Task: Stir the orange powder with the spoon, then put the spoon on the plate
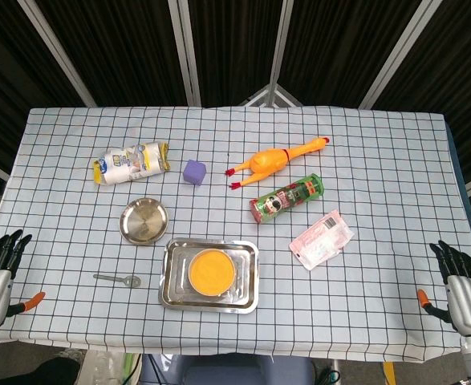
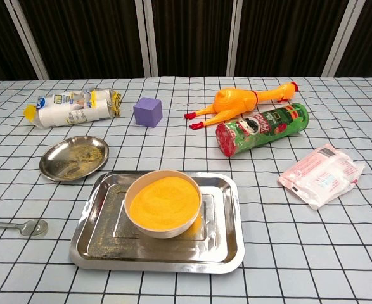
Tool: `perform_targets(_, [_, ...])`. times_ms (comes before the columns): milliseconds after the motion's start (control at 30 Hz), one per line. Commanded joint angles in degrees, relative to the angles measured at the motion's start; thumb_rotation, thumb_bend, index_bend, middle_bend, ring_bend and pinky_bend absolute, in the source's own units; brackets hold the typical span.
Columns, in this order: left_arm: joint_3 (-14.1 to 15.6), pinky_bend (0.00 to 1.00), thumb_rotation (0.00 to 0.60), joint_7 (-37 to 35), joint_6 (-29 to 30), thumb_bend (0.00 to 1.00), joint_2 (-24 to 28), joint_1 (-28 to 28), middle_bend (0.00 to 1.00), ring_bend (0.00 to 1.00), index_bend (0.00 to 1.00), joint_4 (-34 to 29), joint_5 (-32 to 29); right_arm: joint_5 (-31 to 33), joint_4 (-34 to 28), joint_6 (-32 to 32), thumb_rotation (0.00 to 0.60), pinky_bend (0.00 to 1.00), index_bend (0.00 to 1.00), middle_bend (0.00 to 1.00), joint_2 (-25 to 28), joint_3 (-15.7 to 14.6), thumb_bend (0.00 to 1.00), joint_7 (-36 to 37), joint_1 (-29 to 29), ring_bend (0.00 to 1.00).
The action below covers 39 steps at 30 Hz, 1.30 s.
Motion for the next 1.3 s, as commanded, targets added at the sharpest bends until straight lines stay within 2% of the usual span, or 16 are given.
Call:
perform_targets(33, [-0.02, 0.0, 0.6, 0.12, -0.04, 0.11, -0.05, -0.03, 0.0, 0.0, 0.0, 0.13, 0.0, -0.09, -0.01, 0.01, 0.6, 0.0, 0.0, 0.0, 0.0, -0.03, 0.41, -0.05, 0.01, 0.0])
perform_targets(333, [0.41, 0.0, 0.6, 0.7, -0.66, 0.11, -0.14, -0.15, 0.0, 0.0, 0.0, 0.07, 0.25, -1.28, 0.5, 1.98, 0.6, 0.0, 0.0, 0.0, -0.59, 0.41, 0.41, 0.29, -0.32, 0.0])
perform_targets(600, [0.85, 0.0, 0.6, 1.45, -2.47, 0.11, -0.42, -0.79, 0.0, 0.0, 0.0, -0.02, 0.0, -5.01, 4.13, 7.44, 0.6, 0.0, 0.0, 0.0, -3.26, 1.55, 0.41, 0.23, -0.9, 0.0])
perform_targets(800, [1.06, 0.0, 0.6, 2.74, -4.45, 0.11, -0.78, -1.71, 0.0, 0.0, 0.01, -0.29, -0.32, -5.25, 4.91, 7.9, 0.6, 0.0, 0.0, 0.0, -3.84, 1.48, 0.41, 0.75, -1.14, 0.0])
perform_targets(1033, [0.26, 0.0, 0.6, 6.42, -11.31, 0.2, -2.85, -5.4, 0.0, 0.0, 0.2, -1.12, -3.33, -5.44, 4.81, 8.05, 0.6, 0.0, 0.0, 0.0, -3.86, 1.38, 0.41, 0.57, -1.25, 0.0])
perform_targets(1167, [-1.35, 0.0, 0.6, 11.58, -15.22, 0.27, -6.06, -8.39, 0.02, 0.0, 0.34, -0.3, -6.37, -4.94, 4.68, 7.74, 0.6, 0.0, 0.0, 0.0, -3.79, 1.41, 0.41, 0.7, -1.3, 0.0])
perform_targets(1300, [-2.47, 0.0, 0.6, 15.51, -18.25, 0.34, -9.32, -10.42, 0.05, 0.0, 0.41, 0.28, -10.37, -4.88, 4.6, 7.73, 0.6, 0.0, 0.0, 0.0, -3.68, 1.43, 0.41, 0.9, -1.35, 0.0])
